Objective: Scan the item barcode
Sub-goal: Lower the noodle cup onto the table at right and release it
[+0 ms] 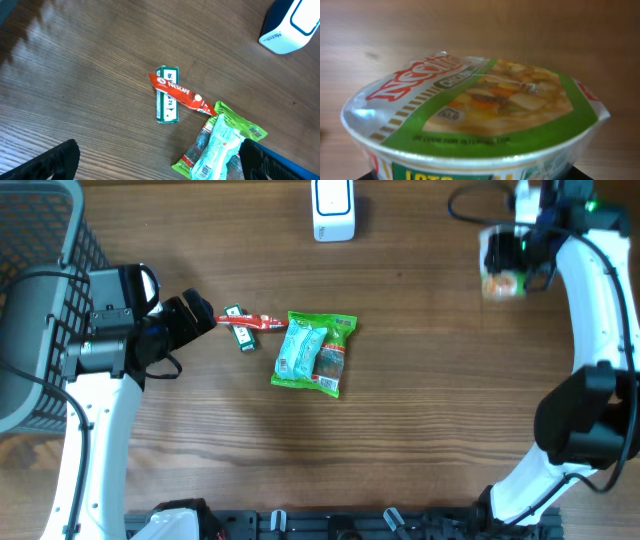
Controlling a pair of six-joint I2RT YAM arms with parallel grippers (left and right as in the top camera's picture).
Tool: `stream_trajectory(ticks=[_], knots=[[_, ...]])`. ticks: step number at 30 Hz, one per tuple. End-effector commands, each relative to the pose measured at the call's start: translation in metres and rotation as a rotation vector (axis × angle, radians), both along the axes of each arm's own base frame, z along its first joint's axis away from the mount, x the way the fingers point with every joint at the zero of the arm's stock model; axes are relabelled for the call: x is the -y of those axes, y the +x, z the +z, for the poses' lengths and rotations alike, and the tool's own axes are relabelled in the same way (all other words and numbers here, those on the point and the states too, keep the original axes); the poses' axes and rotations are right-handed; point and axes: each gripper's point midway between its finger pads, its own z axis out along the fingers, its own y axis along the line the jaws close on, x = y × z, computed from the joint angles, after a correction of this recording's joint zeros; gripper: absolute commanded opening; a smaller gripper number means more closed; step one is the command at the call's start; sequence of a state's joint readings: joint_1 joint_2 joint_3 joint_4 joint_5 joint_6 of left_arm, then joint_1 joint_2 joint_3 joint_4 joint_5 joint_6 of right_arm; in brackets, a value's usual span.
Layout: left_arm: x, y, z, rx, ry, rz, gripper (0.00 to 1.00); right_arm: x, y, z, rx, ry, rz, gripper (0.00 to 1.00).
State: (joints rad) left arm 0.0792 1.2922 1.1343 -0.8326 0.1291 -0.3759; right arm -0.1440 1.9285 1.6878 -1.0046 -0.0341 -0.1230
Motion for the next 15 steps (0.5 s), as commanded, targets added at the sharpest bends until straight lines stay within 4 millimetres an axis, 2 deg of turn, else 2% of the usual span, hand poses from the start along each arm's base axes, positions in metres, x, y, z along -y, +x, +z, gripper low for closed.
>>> stream_trajectory(ticks=[1,3,6,8,9,10,13,15], knots=[[0.003,0.000,-0.001,-0.002,-0.002,-0.015,1.00,0.011,-0.027,-0.064,-0.091,0.027,-0.054,0.62],[0.003,0.000,-0.001,-0.002,-0.002,-0.015,1.00,0.013,-0.035,-0.082,-0.101,0.029,-0.063,0.62],[0.003,0.000,-0.001,-0.002,-0.002,-0.015,1.00,0.012,-0.041,-0.097,-0.108,0.031,-0.063,0.73],[0.003,0.000,-0.001,-0.002,-0.002,-0.015,1.00,0.012,-0.042,-0.099,-0.105,0.030,-0.063,0.82],[0.003,0.000,-0.001,-0.002,-0.002,-0.015,1.00,0.012,-0.041,-0.099,-0.105,0.031,-0.066,0.96],[0.003,0.000,-0.001,-0.002,-0.002,-0.015,1.00,0.012,-0.041,-0.099,-0.105,0.033,-0.071,1.00],[0.003,0.000,-0.001,-0.002,-0.002,-0.015,1.00,0.012,-0.042,-0.094,-0.108,0.036,-0.089,1.00],[0.003,0.000,-0.001,-0.002,-0.002,-0.015,1.00,0.014,-0.039,-0.083,-0.104,0.028,-0.102,1.00]])
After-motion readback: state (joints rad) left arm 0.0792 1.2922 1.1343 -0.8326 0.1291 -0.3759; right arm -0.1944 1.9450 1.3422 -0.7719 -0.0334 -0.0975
